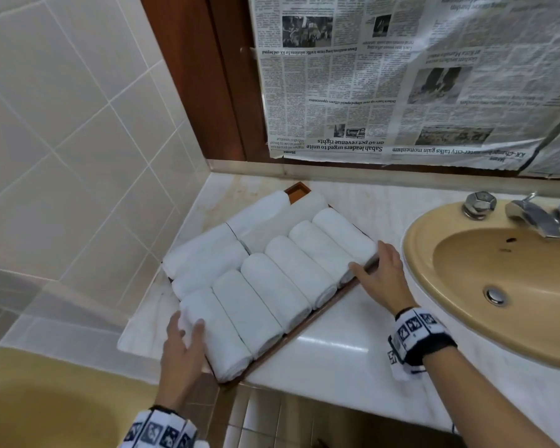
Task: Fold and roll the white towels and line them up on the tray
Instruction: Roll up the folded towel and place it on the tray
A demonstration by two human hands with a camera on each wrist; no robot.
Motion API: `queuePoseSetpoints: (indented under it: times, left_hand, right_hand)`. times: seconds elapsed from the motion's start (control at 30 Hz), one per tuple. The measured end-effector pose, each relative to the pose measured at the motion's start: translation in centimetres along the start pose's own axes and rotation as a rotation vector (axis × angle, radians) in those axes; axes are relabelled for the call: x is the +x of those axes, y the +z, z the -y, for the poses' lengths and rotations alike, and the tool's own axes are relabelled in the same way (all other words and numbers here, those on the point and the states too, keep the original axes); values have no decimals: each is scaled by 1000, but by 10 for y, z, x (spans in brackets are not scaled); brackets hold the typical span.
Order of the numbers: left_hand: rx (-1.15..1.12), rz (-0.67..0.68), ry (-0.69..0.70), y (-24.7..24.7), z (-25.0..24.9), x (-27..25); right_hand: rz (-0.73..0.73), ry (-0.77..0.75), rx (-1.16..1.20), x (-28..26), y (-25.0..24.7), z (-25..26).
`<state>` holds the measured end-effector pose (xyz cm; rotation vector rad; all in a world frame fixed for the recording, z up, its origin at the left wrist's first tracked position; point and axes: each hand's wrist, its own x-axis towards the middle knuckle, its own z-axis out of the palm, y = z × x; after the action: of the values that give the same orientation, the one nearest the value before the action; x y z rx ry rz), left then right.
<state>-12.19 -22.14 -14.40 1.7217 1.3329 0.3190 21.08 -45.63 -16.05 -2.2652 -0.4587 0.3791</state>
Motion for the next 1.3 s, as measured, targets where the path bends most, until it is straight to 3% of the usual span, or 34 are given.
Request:
queuePoseSetpoints:
  times: [0.1,0.3,0.43,0.5,0.7,0.87,1.3]
  left_hand:
    - [73,48,61,-15,22,24]
    - [192,161,171,-30,28,49]
    - [254,220,341,-32,36,75]
    - [269,247,362,-32,43,90]
    - [389,246,467,-40,8,62]
    - [482,266,394,-33,25,53]
    - [156,-5,112,7,36,25]
  right_hand:
    - [12,59,100,-48,15,6]
    - [139,66,-10,-122,84,21]
    - [84,43,-133,-146,135,40]
    - [27,75,-174,-152,147,48]
    - [-54,99,-146,-149,159,52]
    - [25,40,-96,-126,143,36]
    - [306,-200,-108,-20,121,35]
